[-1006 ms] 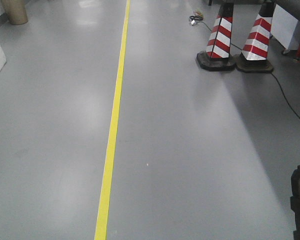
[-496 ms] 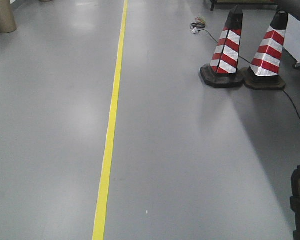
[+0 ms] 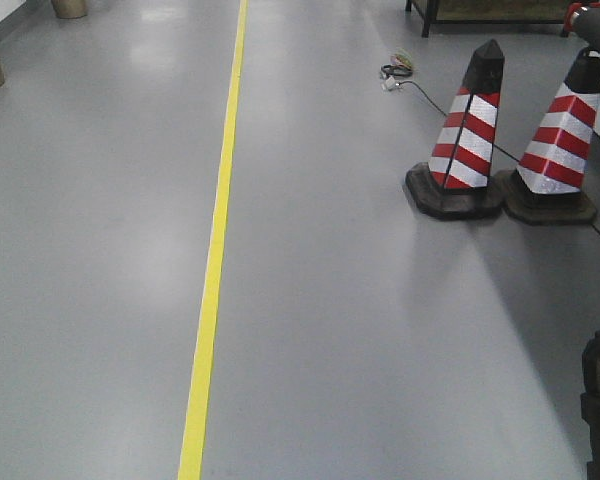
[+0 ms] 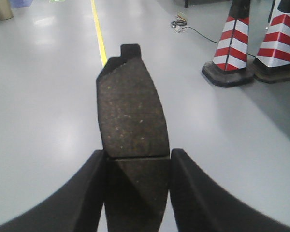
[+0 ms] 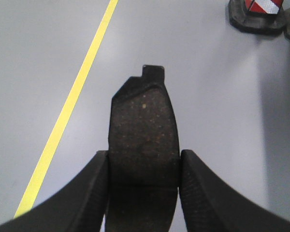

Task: Move and align brake pads A on conveyor
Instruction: 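Drive the base toward the conveyor holding both brake pads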

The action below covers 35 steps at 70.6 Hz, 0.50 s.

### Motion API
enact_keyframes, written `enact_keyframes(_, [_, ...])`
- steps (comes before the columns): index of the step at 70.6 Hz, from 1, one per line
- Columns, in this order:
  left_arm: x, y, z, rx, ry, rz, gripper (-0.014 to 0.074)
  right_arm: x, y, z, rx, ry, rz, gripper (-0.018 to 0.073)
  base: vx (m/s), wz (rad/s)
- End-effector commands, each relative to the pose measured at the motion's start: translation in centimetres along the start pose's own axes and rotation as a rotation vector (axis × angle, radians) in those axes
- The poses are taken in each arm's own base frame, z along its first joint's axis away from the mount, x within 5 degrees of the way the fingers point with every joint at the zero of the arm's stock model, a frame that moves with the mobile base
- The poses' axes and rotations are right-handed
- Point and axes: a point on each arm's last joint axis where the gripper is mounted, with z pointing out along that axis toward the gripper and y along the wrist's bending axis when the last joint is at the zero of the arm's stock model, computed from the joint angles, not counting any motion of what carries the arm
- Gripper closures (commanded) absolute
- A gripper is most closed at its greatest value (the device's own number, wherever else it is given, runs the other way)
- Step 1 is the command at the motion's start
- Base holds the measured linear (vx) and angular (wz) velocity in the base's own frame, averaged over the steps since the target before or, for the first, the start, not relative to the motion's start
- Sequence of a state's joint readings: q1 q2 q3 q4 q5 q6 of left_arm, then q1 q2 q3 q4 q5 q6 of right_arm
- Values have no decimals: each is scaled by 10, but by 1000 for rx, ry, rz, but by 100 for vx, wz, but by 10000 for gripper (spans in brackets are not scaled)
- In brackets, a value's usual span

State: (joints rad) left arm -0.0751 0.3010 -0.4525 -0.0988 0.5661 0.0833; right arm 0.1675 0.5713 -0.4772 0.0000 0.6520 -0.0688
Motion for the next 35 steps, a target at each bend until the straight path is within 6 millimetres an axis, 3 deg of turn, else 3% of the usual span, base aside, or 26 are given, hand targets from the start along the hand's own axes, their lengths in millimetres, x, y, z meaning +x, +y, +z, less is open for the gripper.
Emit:
enact_keyframes(1, [-18, 0, -3, 4, -121, -4, 451, -16, -1, -6, 9, -112, -7, 468, 70, 1])
enact_keyframes(35, [-18, 0, -4, 4, -121, -4, 451, -16, -1, -6, 9, -111, -7, 468, 69, 0])
